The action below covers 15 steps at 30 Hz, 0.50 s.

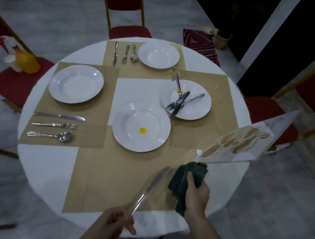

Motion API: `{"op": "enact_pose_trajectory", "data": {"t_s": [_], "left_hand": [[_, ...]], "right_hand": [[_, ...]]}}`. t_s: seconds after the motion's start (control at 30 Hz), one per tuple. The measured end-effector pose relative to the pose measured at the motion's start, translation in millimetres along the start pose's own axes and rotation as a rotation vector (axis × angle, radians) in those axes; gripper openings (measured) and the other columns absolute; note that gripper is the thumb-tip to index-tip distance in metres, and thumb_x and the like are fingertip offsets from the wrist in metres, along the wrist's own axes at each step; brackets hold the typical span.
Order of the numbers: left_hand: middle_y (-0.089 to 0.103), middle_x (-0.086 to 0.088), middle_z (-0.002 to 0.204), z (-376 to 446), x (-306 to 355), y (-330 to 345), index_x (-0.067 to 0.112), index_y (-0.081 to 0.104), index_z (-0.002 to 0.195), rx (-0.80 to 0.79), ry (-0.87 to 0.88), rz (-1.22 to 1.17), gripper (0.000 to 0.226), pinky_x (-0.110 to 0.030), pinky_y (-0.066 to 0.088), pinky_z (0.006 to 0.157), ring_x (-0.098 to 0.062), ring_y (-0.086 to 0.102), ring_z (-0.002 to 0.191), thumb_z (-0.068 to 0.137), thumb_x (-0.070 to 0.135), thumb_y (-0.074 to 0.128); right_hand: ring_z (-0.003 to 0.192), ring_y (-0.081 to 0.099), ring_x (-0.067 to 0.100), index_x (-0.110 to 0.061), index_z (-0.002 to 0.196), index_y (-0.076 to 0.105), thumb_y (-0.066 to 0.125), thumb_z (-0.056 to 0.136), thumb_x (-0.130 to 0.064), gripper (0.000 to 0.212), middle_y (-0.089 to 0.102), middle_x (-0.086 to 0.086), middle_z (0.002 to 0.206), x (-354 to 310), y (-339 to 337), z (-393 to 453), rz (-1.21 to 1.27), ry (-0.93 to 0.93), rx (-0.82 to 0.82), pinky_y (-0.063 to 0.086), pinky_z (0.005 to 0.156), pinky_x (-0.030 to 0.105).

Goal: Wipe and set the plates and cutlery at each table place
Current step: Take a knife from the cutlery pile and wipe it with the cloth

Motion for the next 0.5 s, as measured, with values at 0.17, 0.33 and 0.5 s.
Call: {"op": "enact_pose_trajectory", "data": {"t_s": [0.17, 0.33, 0.5], "left_hand": [[0.074, -0.017, 0.081, 18.7, -21.7, 4.2, -0.009, 0.059, 0.086, 0.172, -0.037, -0.059, 0.025, -0.020, 0.029, 0.043, -0.012, 0.035, 0.040, 0.099, 0.009, 0.047], [0.066, -0.005, 0.060, 34.8, -24.5, 28.0, 0.006, 0.062, 0.067, 0.340, -0.046, 0.143, 0.035, -0.025, 0.042, 0.046, -0.015, 0.051, 0.039, 0.098, 0.016, 0.050], [0.062, 0.000, 0.063, 57.0, -20.9, 51.1, 0.015, 0.056, 0.072, 0.266, -0.079, 0.547, 0.033, -0.028, 0.052, 0.055, -0.010, 0.058, 0.047, 0.100, 0.024, 0.040]], "right_hand": [[0.093, 0.063, 0.018, -0.013, 0.111, 0.063, 0.063, 0.093, -0.029, 0.023, 0.068, 0.002, 0.103, 1.0, -19.1, 10.9, -0.006, 0.043, -0.300, 0.053, 0.069, 0.028], [0.102, 0.063, 0.019, -0.013, 0.121, 0.060, 0.060, 0.094, -0.030, 0.032, 0.067, 0.004, 0.114, 13.1, -28.0, 12.8, -0.119, -0.016, -0.428, 0.055, 0.086, 0.035], [0.106, 0.063, 0.022, -0.015, 0.123, 0.060, 0.061, 0.094, -0.029, 0.032, 0.067, 0.004, 0.116, 17.6, -36.9, 13.2, -0.098, 0.002, -0.468, 0.051, 0.098, 0.045]]}}
Point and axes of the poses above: each hand's wrist, its own z-axis towards the middle knuckle, its own y-axis out of the palm, x = y × z, the point moved 3 cm from there along z, towards the middle knuckle
